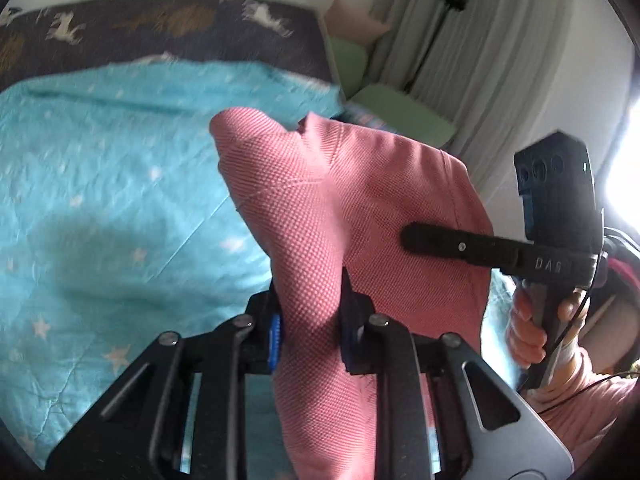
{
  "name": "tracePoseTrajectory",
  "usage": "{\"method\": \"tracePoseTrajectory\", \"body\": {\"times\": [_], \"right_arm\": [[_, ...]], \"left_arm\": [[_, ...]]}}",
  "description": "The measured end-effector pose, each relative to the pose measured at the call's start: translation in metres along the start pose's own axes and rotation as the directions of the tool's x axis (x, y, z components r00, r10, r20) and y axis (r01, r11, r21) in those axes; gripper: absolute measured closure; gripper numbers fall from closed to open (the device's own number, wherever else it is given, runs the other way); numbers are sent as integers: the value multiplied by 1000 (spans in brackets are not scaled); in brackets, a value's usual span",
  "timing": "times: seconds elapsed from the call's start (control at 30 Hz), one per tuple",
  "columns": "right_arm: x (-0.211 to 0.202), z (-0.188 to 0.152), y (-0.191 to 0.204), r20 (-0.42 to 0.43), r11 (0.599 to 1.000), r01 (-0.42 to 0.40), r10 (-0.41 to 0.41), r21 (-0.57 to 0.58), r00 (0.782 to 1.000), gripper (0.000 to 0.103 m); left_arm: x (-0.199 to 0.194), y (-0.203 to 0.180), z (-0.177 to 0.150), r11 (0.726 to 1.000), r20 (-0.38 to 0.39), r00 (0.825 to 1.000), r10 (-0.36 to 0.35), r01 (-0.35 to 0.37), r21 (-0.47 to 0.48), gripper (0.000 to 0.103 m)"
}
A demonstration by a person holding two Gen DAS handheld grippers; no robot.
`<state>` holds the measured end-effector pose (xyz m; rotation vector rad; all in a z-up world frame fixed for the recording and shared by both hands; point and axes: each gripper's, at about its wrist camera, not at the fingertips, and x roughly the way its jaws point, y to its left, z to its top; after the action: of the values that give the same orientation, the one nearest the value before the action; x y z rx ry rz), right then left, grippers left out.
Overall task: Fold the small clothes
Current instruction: 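Lift the folded shirt with both grippers and place it on the blanket stack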
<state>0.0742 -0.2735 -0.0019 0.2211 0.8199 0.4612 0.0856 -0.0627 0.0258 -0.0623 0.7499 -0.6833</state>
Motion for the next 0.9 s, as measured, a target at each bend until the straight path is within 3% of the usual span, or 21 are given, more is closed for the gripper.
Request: {"method": "tracePoseTrajectory", "body": {"times": [0.17, 0.37, 0.53, 0.63, 0.7, 0.77, 0.9], "right_arm": [[-74, 10, 9, 157, 999, 52, -50, -5, 986, 80], [-158, 48, -3, 314, 987, 159, -162, 36, 935, 80], [-208, 90, -36, 405, 969, 221, -248, 112, 880, 80], [-216, 118, -58, 424, 950, 270, -311, 155, 850, 80], [-212, 134, -82, 410, 935, 297, -352, 192, 842, 80], [-201, 145, -106, 385, 922, 315, -381, 226, 841, 80], [-140, 153, -189, 230, 876, 292, -397, 385, 888, 74]], "left_arm": [[-14, -54, 38, 991, 74, 995, -70, 61, 117, 79], [-2, -125, 109, 962, 125, 980, -156, 122, 244, 79], [36, -165, 172, 941, 138, 970, -202, 153, 303, 79], [76, -174, 201, 936, 115, 968, -222, 178, 304, 79], [109, -169, 216, 937, 88, 969, -230, 196, 290, 79], [148, -163, 225, 942, 50, 976, -213, 192, 274, 79], [241, -137, 218, 973, -111, 989, -101, 121, 198, 78]]}}
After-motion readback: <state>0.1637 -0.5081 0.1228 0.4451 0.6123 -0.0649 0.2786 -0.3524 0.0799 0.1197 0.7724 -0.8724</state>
